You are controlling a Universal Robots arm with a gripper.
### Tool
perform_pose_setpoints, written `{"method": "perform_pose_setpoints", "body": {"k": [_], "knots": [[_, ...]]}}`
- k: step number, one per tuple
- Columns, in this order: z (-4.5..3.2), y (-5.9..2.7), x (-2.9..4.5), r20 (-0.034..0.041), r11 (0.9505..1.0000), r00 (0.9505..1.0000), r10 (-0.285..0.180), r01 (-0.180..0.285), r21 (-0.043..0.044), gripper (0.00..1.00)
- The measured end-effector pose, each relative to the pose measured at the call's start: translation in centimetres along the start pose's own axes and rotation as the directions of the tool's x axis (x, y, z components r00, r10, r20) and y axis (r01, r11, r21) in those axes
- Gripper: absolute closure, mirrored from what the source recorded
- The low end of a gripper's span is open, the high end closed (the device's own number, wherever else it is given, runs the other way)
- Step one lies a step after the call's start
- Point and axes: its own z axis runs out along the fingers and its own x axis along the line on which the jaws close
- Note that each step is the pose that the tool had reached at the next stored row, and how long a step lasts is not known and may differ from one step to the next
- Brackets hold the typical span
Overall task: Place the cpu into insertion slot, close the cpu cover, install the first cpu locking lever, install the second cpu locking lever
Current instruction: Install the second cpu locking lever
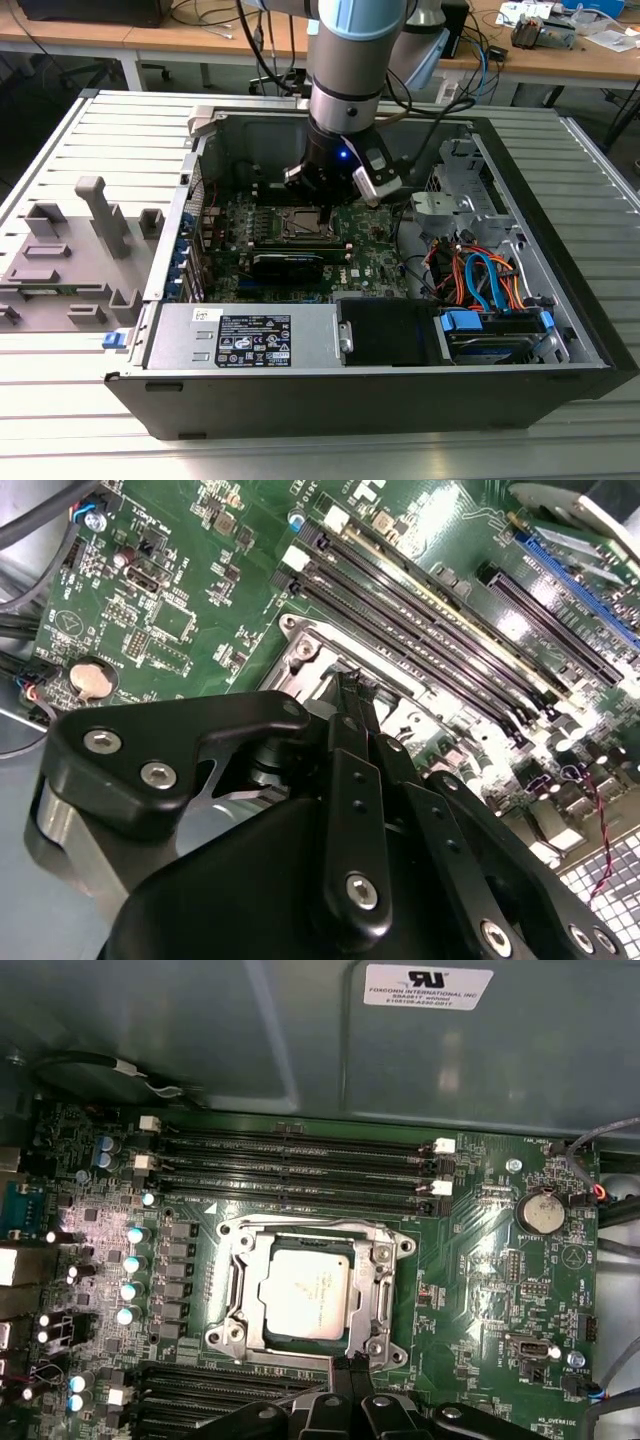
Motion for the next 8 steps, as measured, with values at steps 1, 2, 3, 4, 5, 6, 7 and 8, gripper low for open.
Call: {"method": "perform_pose_setpoints", "body": {"k": [1,2,3,4,5,6,7,8], "knots": [[0.0,-0.07,0.01,0.0,1.0,1.0,0.0,0.0,0.0,0.89],[-0.01,-0.12,0.01,0.0,1.0,1.0,0.0,0.0,0.0,0.89],[-0.01,-0.18,0.02,0.0,1.0,1.0,0.0,0.0,0.0,0.89],[-0.01,-0.23,0.02,0.0,1.0,1.0,0.0,0.0,0.0,0.89],[-0.01,-0.29,0.03,-0.0001,1.0,1.0,0.0,0.0,0.0,0.89],[-0.02,-0.33,0.03,0.0,1.0,1.0,0.0,0.0,0.0,0.89],[-0.02,-0.41,0.04,0.0,1.0,1.0,0.0,0.0,0.0,0.89],[-0.02,-0.47,0.04,0.0,1.0,1.0,0.0,0.0,0.0,0.89]]}}
